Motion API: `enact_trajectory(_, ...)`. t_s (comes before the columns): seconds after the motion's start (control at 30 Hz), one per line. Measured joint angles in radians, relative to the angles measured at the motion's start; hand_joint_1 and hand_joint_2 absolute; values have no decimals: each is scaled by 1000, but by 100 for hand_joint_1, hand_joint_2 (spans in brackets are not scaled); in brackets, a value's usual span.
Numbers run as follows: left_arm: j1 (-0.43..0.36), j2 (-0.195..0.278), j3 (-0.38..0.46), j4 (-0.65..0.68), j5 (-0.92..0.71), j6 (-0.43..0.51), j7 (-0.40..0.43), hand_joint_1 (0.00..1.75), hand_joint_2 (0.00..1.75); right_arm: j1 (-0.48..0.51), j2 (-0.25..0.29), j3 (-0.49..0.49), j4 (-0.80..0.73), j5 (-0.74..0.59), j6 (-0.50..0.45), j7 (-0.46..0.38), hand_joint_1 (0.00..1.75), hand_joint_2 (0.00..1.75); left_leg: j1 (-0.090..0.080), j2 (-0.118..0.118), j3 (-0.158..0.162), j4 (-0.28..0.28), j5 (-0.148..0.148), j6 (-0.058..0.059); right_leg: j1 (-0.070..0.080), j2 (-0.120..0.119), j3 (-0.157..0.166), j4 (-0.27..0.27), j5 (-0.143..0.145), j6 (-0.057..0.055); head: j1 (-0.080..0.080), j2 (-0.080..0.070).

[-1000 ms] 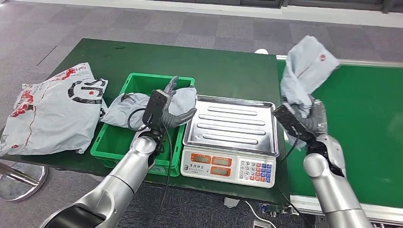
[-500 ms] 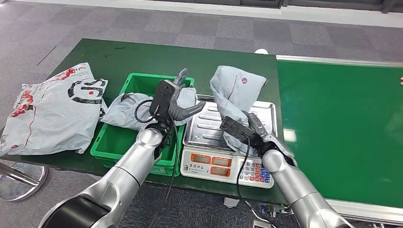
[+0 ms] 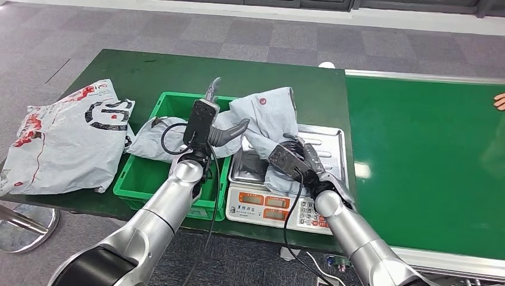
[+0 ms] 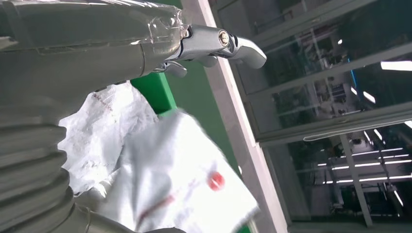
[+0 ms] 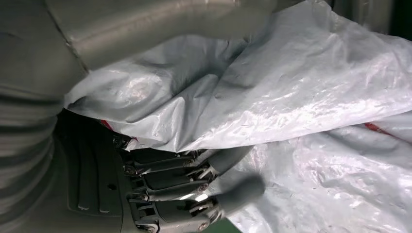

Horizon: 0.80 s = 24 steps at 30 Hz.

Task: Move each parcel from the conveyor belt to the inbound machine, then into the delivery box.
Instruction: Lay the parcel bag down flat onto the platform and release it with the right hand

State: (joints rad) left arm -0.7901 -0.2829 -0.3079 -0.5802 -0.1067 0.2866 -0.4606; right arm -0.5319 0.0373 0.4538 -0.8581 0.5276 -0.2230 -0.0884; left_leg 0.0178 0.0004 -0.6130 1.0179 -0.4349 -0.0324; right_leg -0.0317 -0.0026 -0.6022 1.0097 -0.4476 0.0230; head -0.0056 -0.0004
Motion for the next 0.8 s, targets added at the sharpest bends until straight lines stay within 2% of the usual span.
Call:
enact_trajectory(0.1,1,0,0,0,-6,15,-11,0,175,7,5,-7,1,-21,-28,-48,0,175,0,0,0,0,0,0,0,0,0,0,0,0,0,0)
enact_trajectory(0.27,1,-2,-1,0,-21,30,-30,0,175,30,24,-52,-15,-88,-86,-203,0,175,0,0,0,0,0,0,0,0,-1,0,0,0,0,0)
enact_trajectory(0.57,1,-6,-1,0,-23,34,-35,0,175,47,36,-82,-33,-107,-91,-238,0,175,0,0,-1,0,0,0,0,0,-1,0,0,0,0,0)
enact_trajectory(0.8,0,-9,-6,3,-47,45,-58,0,175,64,47,-110,-99,-217,-138,-409,0,175,0,0,-1,0,0,0,0,0,-1,0,0,0,0,0)
